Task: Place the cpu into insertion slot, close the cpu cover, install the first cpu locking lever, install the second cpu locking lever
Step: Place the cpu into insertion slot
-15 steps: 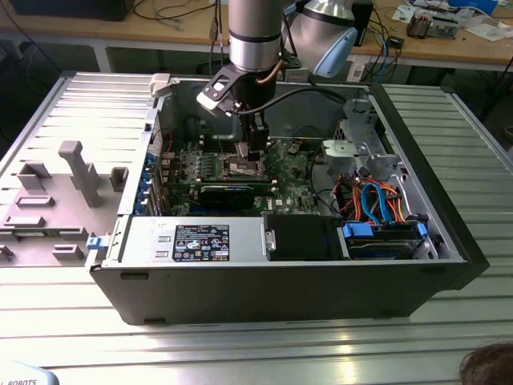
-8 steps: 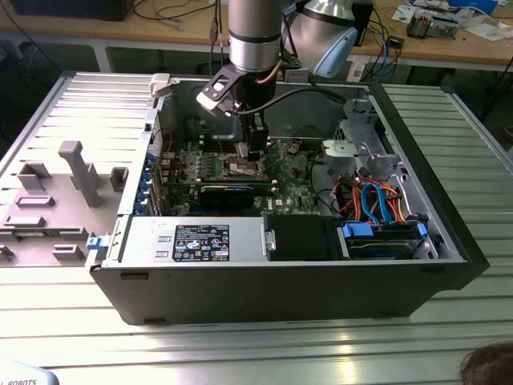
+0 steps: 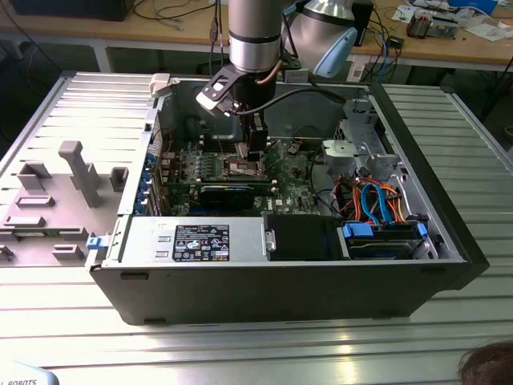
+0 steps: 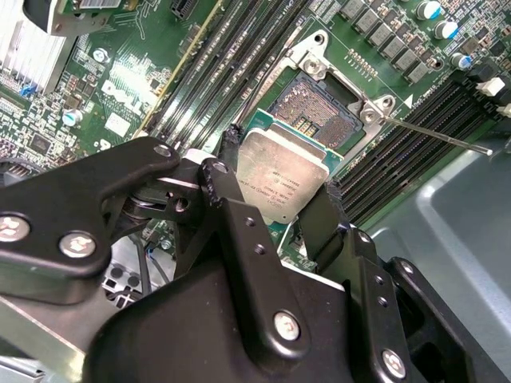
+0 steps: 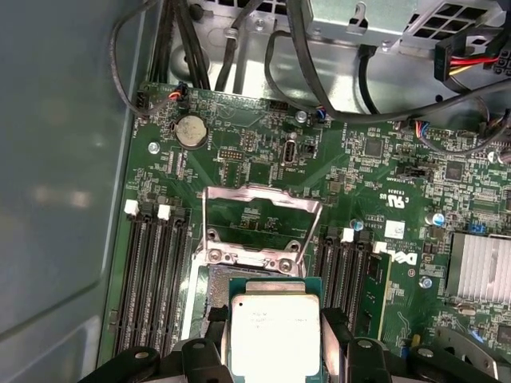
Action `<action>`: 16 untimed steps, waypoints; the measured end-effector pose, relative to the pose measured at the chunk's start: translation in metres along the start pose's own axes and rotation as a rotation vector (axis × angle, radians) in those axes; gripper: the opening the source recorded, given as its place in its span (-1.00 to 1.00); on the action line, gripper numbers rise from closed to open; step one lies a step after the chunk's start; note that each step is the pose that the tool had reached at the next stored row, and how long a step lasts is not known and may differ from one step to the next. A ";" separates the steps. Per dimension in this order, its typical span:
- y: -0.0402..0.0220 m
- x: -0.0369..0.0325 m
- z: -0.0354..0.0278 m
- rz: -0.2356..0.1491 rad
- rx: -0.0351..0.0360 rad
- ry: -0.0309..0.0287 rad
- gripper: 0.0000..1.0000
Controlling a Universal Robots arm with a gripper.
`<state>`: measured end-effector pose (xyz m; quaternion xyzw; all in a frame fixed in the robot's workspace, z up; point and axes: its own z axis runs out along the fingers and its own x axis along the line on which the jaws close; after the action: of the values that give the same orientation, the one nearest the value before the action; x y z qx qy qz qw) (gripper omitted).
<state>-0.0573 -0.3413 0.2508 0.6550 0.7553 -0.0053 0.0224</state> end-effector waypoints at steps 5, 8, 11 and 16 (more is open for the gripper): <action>0.0000 0.0000 0.0002 0.007 0.0003 -0.0003 0.09; 0.0000 0.0000 0.0003 0.011 0.0005 -0.0004 0.09; 0.0000 0.0000 0.0004 0.015 0.0006 -0.0005 0.09; 0.0000 0.0000 0.0006 0.025 0.0011 -0.0009 0.09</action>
<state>-0.0573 -0.3413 0.2501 0.6642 0.7472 -0.0057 0.0224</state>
